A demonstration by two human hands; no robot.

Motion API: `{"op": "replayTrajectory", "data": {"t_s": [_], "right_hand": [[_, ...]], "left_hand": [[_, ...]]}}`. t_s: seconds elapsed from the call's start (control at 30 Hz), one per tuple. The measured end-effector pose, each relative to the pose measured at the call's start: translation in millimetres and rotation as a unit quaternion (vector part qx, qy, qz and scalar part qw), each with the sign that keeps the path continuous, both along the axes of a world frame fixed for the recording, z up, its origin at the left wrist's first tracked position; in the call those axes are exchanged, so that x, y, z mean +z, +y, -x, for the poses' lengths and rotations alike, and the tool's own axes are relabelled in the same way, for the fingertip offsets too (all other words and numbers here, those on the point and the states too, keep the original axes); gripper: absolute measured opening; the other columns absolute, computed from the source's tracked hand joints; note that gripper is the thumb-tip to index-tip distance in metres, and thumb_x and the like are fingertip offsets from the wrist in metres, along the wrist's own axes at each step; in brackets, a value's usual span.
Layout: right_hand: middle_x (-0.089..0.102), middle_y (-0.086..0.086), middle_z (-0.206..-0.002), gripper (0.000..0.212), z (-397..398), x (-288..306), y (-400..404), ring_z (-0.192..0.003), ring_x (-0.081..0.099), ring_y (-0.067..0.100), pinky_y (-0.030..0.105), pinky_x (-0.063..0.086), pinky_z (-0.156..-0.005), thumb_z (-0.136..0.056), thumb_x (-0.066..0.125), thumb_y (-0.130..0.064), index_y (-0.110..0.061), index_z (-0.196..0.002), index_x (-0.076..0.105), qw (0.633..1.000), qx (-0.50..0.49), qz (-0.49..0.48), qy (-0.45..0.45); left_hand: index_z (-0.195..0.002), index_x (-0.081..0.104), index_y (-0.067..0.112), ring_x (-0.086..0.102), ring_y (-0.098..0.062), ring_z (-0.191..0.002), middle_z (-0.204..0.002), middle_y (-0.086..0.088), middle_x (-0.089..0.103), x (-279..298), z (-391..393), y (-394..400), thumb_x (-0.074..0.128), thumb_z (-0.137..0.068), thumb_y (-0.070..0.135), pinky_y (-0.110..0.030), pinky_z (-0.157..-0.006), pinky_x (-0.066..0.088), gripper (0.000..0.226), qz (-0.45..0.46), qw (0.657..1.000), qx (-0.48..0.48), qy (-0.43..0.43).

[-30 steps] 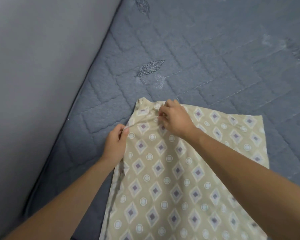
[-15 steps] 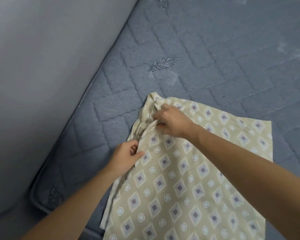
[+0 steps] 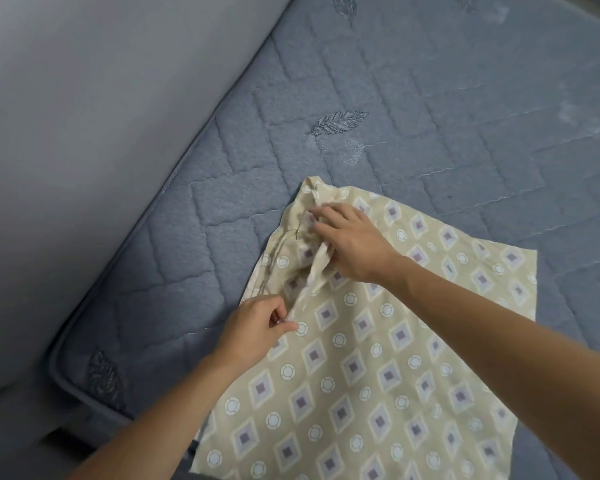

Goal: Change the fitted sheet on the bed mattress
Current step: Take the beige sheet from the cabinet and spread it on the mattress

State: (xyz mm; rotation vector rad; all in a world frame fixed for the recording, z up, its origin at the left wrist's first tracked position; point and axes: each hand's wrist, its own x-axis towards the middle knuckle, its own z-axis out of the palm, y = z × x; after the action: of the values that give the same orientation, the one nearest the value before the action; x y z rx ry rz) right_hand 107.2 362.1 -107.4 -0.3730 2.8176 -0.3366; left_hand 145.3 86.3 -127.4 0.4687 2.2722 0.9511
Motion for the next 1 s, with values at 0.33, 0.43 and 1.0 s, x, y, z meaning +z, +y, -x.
{"op": "replayTrajectory", "data": {"t_s": [0.33,0.43,1.0], "right_hand": [[0.064,-0.003,-0.095,0.028,16.4,5.9,-2.3,-0.104,0.057,0.022,0.039,0.034,-0.099,-0.069,0.083,-0.033,-0.023,-0.093,0.071,0.986,0.014,-0.150,-0.075],[0.058,0.000,-0.111,0.025,5.1,2.3,8.2,-0.109,0.053,0.026,0.041,0.040,-0.093,-0.062,0.079,-0.027,-0.020,-0.086,0.076,0.990,0.067,-0.125,0.002],[0.062,-0.001,-0.101,0.033,-56.8,-2.4,57.1,-0.095,0.057,0.026,0.041,0.045,-0.084,-0.068,0.064,-0.046,-0.025,-0.092,0.072,0.993,0.091,-0.062,-0.052]], "left_hand": [[-0.082,0.055,0.024,0.043,-0.013,-0.129,-0.140,0.007,0.049,0.1,-8.7,5.4,0.083,-0.087,0.024,-0.030,-0.100,0.043,0.028,0.018,0.993,0.060,0.101],[-0.082,0.054,0.025,0.042,-0.018,-0.136,-0.147,0.002,0.049,-0.3,-6.9,13.6,0.085,-0.083,0.025,-0.035,-0.107,0.042,0.031,0.009,0.992,0.036,0.121],[-0.127,0.050,0.031,0.064,-0.021,-0.111,-0.117,0.011,0.064,-11.2,-35.5,9.2,0.074,-0.084,0.041,-0.039,-0.090,0.054,0.050,0.196,0.974,-0.061,-0.099]]}}
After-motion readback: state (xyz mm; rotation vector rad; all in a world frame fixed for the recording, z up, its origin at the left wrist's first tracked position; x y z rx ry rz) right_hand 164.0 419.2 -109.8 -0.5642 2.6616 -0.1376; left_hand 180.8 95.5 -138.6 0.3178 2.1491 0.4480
